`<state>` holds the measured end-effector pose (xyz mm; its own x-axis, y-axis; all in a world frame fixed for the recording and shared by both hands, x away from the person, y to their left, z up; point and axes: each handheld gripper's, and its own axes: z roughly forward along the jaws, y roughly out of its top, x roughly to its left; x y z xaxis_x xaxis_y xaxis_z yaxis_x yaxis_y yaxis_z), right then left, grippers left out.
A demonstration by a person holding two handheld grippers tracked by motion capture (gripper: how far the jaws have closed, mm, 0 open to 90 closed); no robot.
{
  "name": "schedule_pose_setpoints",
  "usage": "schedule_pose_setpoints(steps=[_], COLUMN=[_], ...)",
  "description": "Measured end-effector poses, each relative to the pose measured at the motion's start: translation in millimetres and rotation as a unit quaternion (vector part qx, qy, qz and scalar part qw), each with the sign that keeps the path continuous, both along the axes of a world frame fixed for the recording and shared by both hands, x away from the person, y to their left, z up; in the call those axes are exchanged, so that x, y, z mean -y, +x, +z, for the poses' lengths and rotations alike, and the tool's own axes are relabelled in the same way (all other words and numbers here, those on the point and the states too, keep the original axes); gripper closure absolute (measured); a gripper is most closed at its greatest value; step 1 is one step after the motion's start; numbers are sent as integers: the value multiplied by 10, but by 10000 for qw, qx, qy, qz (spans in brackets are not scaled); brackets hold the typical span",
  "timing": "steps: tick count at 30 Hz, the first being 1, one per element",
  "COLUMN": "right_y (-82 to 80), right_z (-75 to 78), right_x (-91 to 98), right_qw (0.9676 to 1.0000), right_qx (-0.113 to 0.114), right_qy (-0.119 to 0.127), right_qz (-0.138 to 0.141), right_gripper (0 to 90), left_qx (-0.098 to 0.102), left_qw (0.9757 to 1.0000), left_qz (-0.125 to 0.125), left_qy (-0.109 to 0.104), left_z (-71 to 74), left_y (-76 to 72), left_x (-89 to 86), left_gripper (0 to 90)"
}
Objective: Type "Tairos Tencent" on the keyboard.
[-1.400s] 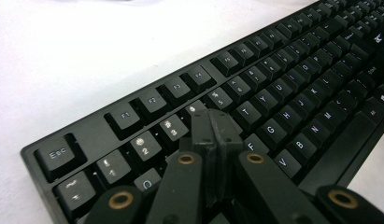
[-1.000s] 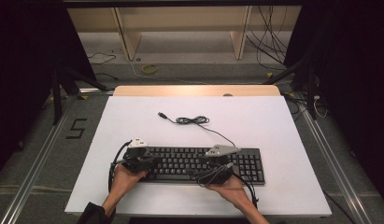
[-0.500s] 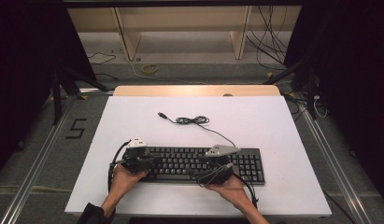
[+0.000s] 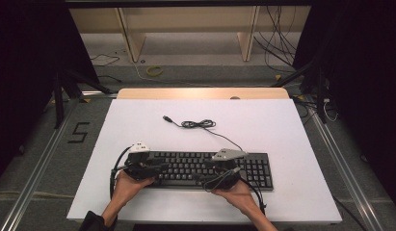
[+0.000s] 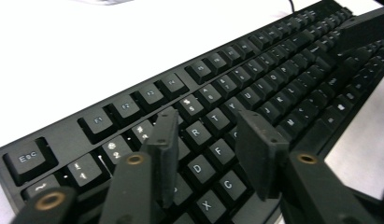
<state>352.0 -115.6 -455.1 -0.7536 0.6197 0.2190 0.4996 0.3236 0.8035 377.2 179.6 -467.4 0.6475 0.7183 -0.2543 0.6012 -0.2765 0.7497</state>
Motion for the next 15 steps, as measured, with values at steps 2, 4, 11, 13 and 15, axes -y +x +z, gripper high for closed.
schedule_pose_setpoints(steps=[2, 4, 11, 13, 15], right_y=[2, 4, 26, 35, 45], right_z=[-2, -3, 5, 5, 5], right_x=[-6, -17, -79, -104, -129], right_qw=[10000, 10000, 10000, 10000, 10000], right_qx=[-14, -12, -35, -54, -42], right_qy=[-3, -6, 0, 9, 14], right_qz=[-4, 8, 59, 66, 88], right_gripper=[331, 332, 338, 345, 354], left_qx=[-8, -21, -2, 3, 10], left_qw=[10000, 10000, 9995, 9995, 9993], left_qz=[-3, 7, -93, -118, -140], left_qy=[-37, -88, -291, -309, -333], left_z=[4, 11, 44, 47, 50], left_y=[-10, -17, -49, -57, -68], left_x=[-9, -18, -29, -24, -24], left_gripper=[554, 526, 407, 377, 356])
